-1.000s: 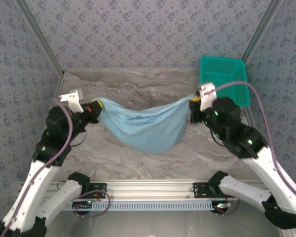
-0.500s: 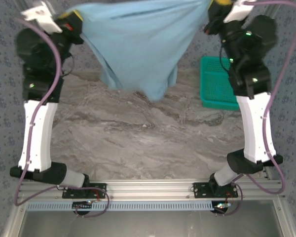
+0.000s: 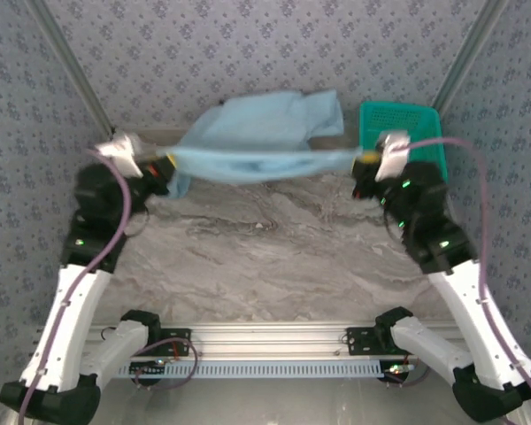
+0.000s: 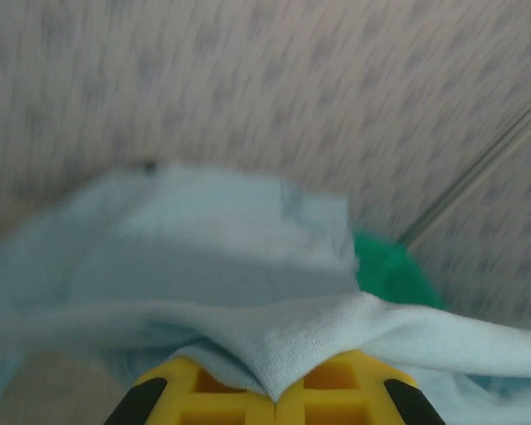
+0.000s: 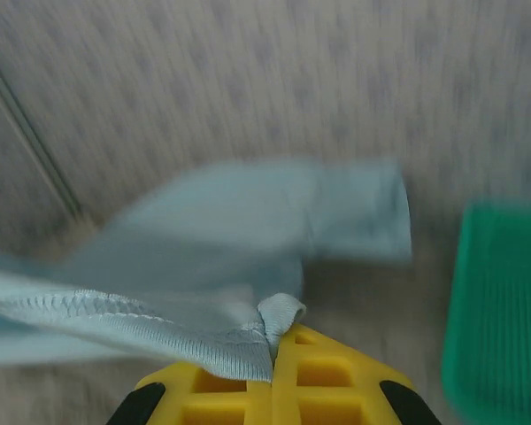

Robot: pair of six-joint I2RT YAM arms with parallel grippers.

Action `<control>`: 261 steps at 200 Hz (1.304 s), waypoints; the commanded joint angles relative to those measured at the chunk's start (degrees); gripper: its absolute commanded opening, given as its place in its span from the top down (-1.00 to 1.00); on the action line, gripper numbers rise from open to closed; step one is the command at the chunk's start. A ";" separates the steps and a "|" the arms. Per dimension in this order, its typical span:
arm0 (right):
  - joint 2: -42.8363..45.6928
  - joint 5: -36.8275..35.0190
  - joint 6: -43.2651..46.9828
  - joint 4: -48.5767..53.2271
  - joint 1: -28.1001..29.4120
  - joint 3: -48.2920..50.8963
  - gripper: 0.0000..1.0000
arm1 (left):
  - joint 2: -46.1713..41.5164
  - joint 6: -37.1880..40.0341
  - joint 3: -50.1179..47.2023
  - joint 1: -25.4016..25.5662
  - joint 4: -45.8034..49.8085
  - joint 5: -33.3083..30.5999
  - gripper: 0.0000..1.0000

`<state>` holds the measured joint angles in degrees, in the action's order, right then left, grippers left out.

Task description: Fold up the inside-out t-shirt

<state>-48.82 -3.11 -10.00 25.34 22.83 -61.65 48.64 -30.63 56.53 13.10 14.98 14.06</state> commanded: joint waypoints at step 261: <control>-22.28 4.10 -13.13 14.08 7.65 12.31 -0.55 | 24.54 24.16 -9.04 31.23 -0.60 0.58 -0.54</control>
<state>-76.97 -2.92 -22.22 30.61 32.12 -52.10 78.96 -21.85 51.92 32.56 15.88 7.35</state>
